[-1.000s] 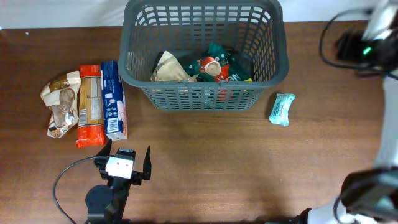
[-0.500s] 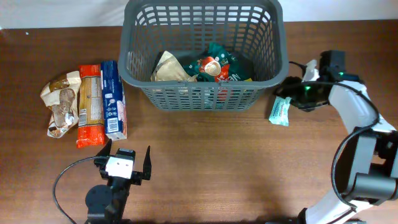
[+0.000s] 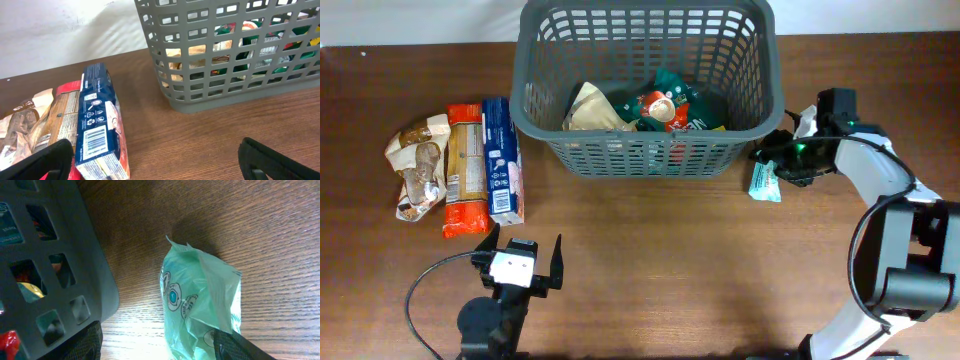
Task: Pack container
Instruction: 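Lower the right gripper onto the mint-green bar and grasp it, then carry the mint-green bar into the basket and release it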
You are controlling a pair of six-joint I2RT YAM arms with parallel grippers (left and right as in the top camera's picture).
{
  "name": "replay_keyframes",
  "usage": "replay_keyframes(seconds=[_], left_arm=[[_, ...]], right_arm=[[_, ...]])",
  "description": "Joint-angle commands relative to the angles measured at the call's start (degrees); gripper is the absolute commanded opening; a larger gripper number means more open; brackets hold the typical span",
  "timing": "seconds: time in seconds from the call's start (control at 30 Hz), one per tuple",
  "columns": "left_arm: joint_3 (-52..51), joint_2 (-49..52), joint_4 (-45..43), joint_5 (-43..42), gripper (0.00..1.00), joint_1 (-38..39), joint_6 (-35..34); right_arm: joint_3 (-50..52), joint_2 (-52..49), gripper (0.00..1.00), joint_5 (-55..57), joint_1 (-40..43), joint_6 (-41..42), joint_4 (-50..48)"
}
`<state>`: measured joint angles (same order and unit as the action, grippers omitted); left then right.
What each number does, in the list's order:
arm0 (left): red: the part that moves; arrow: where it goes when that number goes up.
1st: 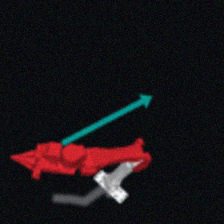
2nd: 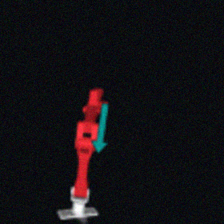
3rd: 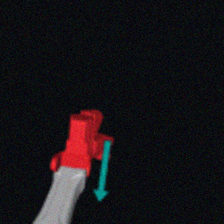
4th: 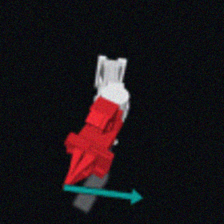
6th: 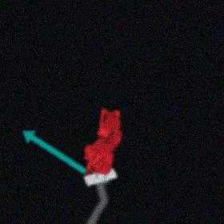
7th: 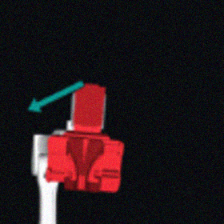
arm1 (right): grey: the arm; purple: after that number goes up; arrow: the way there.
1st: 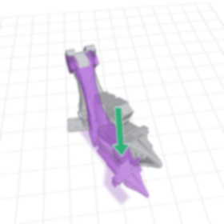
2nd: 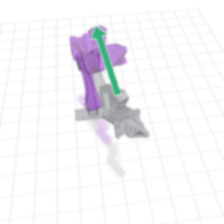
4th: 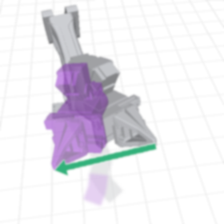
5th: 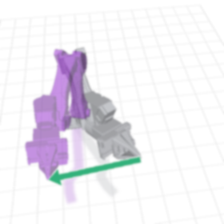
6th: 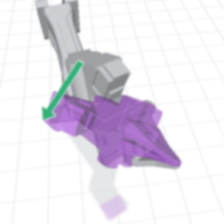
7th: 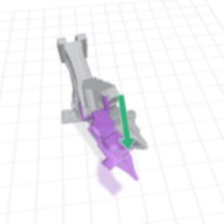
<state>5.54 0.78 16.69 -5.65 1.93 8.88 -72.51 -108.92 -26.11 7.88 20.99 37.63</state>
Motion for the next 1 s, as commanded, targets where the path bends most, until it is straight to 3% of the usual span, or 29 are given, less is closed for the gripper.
replay_keyframes(seconds=[0.0, 0.3, 0.43, 0.67, 0.83, 0.87, 0.9, 0.97], left_arm=[[-0.31, -0.48, -0.07, -0.59, 0.99, 0.26, -0.48], [-0.31, -0.48, -0.04, -0.59, 0.99, 0.26, -0.48], [-0.31, -0.48, -0.07, -0.59, 0.99, 0.26, -0.48], [-0.31, -0.48, -0.07, -0.59, 0.99, 0.26, -0.46], [-0.31, -0.48, -0.04, -0.59, 0.99, 0.26, -0.46], [-0.31, -0.48, -0.04, -0.59, 0.99, 0.26, -0.48], [-0.31, -0.48, -0.04, -0.59, 0.99, 0.26, -0.48], [-0.31, -0.48, -0.07, -0.59, 0.99, 0.26, -0.48]], right_arm=[[-0.57, -0.68, 0.65, -1.64, 1.18, 0.33, -0.09], [0.63, -0.74, 0.61, 6.45, 1.14, 0.33, 2.84], [0.63, -0.85, 0.39, 7.67, 1.14, 0.33, 2.67], [2.97, -1.18, 0.46, 8.81, 1.09, 0.37, 1.07], [3.1, -1.18, 0.45, 8.87, 1.09, 0.35, 0.48], [3.1, -1.18, 0.31, 8.87, 1.09, 0.37, 0.42], [3.1, -1.18, 0.09, 8.85, 1.09, 0.37, 0.2], [3.08, -1.18, 0.04, 8.85, 1.18, 0.52, -0.31]])
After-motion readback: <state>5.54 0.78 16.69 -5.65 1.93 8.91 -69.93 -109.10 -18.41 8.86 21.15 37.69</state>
